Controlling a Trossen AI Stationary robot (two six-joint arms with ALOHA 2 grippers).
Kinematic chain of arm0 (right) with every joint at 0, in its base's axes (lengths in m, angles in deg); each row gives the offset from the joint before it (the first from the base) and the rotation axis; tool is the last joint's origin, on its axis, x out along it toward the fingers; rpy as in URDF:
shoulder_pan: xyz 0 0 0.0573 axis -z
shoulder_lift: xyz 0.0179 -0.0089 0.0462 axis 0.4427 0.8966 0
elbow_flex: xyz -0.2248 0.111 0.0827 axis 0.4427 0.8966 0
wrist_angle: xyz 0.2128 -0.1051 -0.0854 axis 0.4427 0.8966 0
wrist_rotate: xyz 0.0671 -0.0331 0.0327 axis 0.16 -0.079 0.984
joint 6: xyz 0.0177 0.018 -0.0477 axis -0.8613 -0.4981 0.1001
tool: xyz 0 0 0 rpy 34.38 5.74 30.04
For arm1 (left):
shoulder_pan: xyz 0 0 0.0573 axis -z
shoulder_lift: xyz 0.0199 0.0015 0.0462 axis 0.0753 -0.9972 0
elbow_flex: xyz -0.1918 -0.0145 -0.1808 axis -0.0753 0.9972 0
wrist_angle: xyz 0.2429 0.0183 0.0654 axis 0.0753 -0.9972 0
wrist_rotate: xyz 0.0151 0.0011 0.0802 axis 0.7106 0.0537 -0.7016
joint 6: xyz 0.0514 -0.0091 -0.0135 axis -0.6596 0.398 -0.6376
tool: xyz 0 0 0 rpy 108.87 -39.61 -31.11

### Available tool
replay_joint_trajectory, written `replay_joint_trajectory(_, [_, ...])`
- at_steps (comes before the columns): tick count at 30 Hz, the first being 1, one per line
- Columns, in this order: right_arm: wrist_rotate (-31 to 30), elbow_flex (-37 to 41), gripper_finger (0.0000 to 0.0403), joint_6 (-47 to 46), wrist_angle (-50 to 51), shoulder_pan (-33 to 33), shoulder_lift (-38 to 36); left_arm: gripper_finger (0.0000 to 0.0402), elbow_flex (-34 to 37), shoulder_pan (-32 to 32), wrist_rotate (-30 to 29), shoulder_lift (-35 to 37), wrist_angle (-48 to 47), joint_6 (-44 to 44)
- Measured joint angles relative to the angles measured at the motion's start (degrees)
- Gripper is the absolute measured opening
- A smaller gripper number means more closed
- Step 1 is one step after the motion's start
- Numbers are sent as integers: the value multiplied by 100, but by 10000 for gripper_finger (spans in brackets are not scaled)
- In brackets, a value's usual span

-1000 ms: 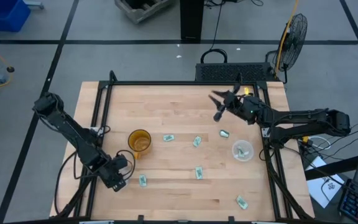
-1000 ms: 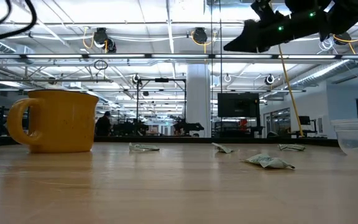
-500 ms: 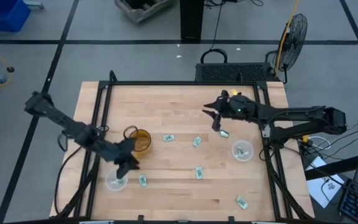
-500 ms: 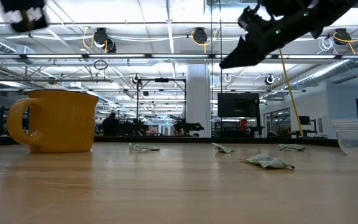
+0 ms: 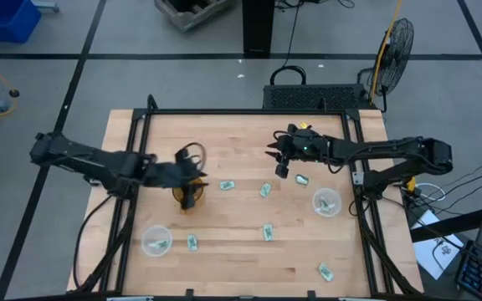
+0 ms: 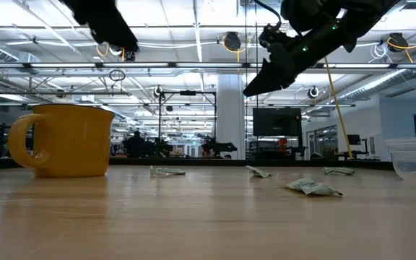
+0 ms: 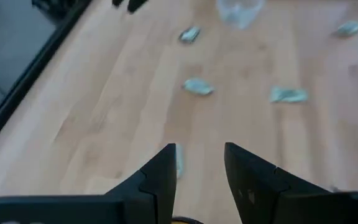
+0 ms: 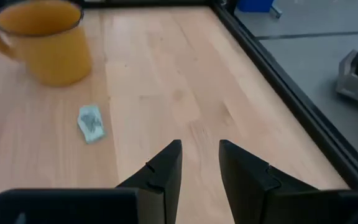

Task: Pick and place Stevia / Truvia into bins
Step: Put the stevia packet into the left transparent container

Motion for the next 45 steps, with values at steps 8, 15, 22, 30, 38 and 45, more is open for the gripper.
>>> replay_joint_trajectory(8, [-9,17,103,-498,-261,0,400,140,3,-1386,787,-1737,724,-726])
replay_joint_trajectory(15, [-20,105,103,-513,17,0,471,140,1,-1819,2088,-3029,1662,-1353])
replay_joint_trajectory(22, [-35,357,103,-493,26,22,475,140,2,-1928,2030,-3703,1660,-1350])
replay_joint_trajectory(30, [-42,409,102,-493,19,75,475,131,-15,-1950,2053,-3801,1675,-1402])
replay_joint_trajectory(38, [-44,409,102,-491,19,76,475,15,-13,-1922,1785,-3813,1686,-1869])
replay_joint_trajectory(45, [-561,411,102,-486,19,74,475,4,17,-1847,1791,-3056,1400,-1362])
